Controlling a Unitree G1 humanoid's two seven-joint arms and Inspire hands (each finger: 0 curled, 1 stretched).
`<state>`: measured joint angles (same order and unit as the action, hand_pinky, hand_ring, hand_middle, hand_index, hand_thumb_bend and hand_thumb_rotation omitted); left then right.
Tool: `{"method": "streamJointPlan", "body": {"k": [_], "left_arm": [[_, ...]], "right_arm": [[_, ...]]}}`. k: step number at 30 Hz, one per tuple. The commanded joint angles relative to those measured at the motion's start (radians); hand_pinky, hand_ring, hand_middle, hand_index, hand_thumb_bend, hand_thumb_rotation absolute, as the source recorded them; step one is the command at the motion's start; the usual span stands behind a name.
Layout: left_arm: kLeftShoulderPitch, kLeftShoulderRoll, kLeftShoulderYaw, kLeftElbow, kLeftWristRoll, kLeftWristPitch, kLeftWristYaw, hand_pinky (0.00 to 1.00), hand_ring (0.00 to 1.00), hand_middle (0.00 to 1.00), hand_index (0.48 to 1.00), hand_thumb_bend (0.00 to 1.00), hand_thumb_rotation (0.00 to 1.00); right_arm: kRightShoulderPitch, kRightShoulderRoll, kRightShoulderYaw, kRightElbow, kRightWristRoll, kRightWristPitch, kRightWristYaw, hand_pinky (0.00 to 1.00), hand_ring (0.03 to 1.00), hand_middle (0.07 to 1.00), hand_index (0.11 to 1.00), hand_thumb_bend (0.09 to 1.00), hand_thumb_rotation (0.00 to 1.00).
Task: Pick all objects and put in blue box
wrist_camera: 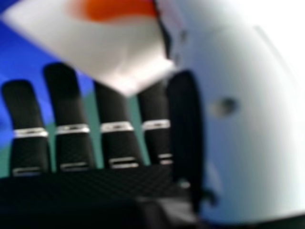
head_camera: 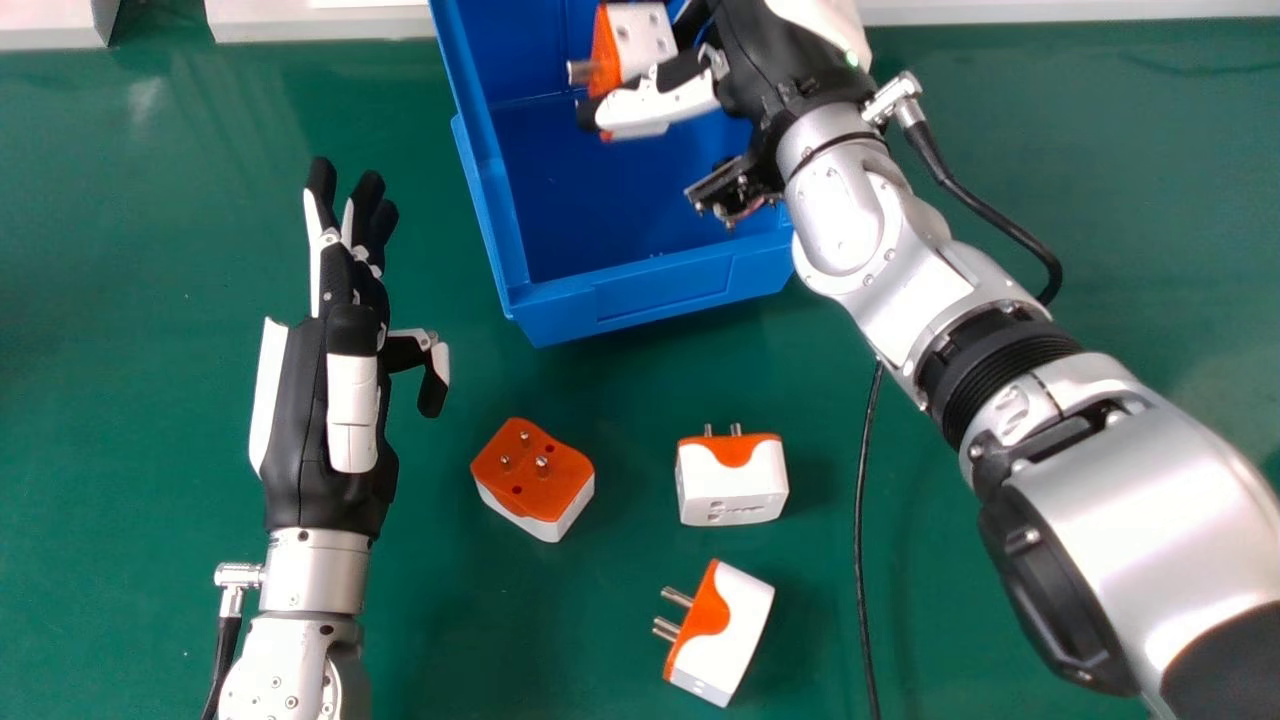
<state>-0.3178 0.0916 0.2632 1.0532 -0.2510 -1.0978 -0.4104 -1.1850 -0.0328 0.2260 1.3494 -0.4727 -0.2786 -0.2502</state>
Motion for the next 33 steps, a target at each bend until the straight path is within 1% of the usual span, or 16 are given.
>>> {"method": "streamJointPlan", "body": {"k": [1,2,4,5,7,9,13,16,19,22,23,24,26,29,31,33], "left_arm": [[-0.001,0.002,0.006,-0.01,-0.006,-0.019,-0.004,0.0,1.0,1.0,1.0,1.0,1.0],[0.0,0.002,0.006,-0.011,-0.007,-0.019,-0.005,0.0,1.0,1.0,1.0,1.0,1.0],[0.0,0.002,0.006,-0.013,-0.01,-0.019,-0.007,0.0,1.0,1.0,1.0,1.0,1.0],[0.0,0.003,0.006,-0.014,-0.011,-0.019,-0.008,0.0,1.0,1.0,1.0,1.0,1.0],[-0.001,0.004,0.005,-0.016,-0.012,-0.017,-0.009,0.0,1.0,1.0,1.0,1.0,1.0],[-0.001,0.004,0.005,-0.019,-0.014,-0.016,-0.011,0.0,1.0,1.0,1.0,1.0,1.0],[0.002,0.006,0.005,-0.023,-0.015,-0.018,-0.01,0.0,1.0,1.0,1.0,1.0,1.0],[0.005,0.005,0.005,-0.024,-0.015,-0.021,-0.011,0.0,1.0,1.0,1.0,1.0,1.0],[0.007,0.003,0.004,-0.026,-0.015,-0.023,-0.009,0.0,1.0,1.0,1.0,1.0,1.0],[0.013,-0.001,0.001,-0.03,-0.015,-0.029,-0.008,0.0,1.0,1.0,1.0,1.0,1.0],[0.015,-0.002,0.001,-0.031,-0.016,-0.03,-0.007,0.0,1.0,1.0,1.0,1.0,1.0],[0.016,-0.003,0.0,-0.031,-0.016,-0.031,-0.007,0.0,1.0,1.0,1.0,1.0,1.0],[0.018,-0.004,0.0,-0.032,-0.015,-0.033,-0.006,0.0,1.0,1.0,1.0,1.0,1.0],[0.021,-0.01,-0.001,-0.033,-0.013,-0.037,0.0,0.0,1.0,1.0,1.0,1.0,1.0],[0.024,-0.013,-0.002,-0.036,-0.011,-0.04,0.003,0.0,1.0,1.0,1.0,1.0,1.0],[0.024,-0.014,-0.002,-0.033,-0.008,-0.041,0.01,0.0,1.0,1.0,1.0,1.0,1.0]], "right_arm": [[-0.045,-0.007,-0.008,-0.013,0.015,-0.008,0.009,0.62,0.693,0.764,0.794,0.87,0.09],[-0.045,-0.007,-0.005,-0.013,0.011,-0.008,0.009,0.62,0.693,0.764,0.794,0.87,0.09],[-0.046,-0.007,0.002,-0.014,0.004,-0.007,0.007,0.69,0.759,0.824,0.838,0.918,0.13],[-0.047,-0.007,0.006,-0.013,-0.001,-0.006,0.005,0.73,0.805,0.871,0.872,0.948,0.17],[-0.048,-0.007,0.013,-0.012,-0.007,-0.003,0.007,0.75,0.835,0.902,0.895,0.967,0.2],[-0.047,-0.005,0.017,-0.011,-0.009,0.004,0.015,0.77,0.855,0.921,0.914,0.98,0.22],[-0.046,-0.007,0.032,-0.012,-0.018,0.006,0.016,0.78,0.881,0.95,0.943,0.993,0.24],[-0.04,-0.014,0.023,-0.023,-0.005,-0.023,0.016,0.77,0.894,0.966,0.958,0.999,0.25],[-0.019,-0.026,0.009,-0.042,0.011,-0.089,-0.009,0.76,0.893,0.966,0.961,1.0,0.25],[0.043,-0.05,-0.014,-0.093,0.034,-0.218,-0.057,0.74,0.877,0.945,0.952,1.0,0.24],[0.061,-0.056,-0.02,-0.107,0.039,-0.249,-0.067,0.72,0.86,0.929,0.942,1.0,0.23],[0.086,-0.065,-0.028,-0.127,0.047,-0.286,-0.074,0.66,0.821,0.895,0.917,1.0,0.22],[0.128,-0.081,-0.04,-0.164,0.061,-0.343,-0.079,0.59,0.779,0.858,0.886,1.0,0.21],[0.289,-0.147,-0.072,-0.323,0.103,-0.491,-0.049,0.56,0.747,0.828,0.858,0.999,0.2],[0.368,-0.174,-0.086,-0.413,0.128,-0.532,-0.017,0.55,0.733,0.813,0.841,0.991,0.2],[0.477,-0.21,-0.106,-0.529,0.173,-0.591,0.031,0.55,0.727,0.807,0.834,0.988,0.2]]}}
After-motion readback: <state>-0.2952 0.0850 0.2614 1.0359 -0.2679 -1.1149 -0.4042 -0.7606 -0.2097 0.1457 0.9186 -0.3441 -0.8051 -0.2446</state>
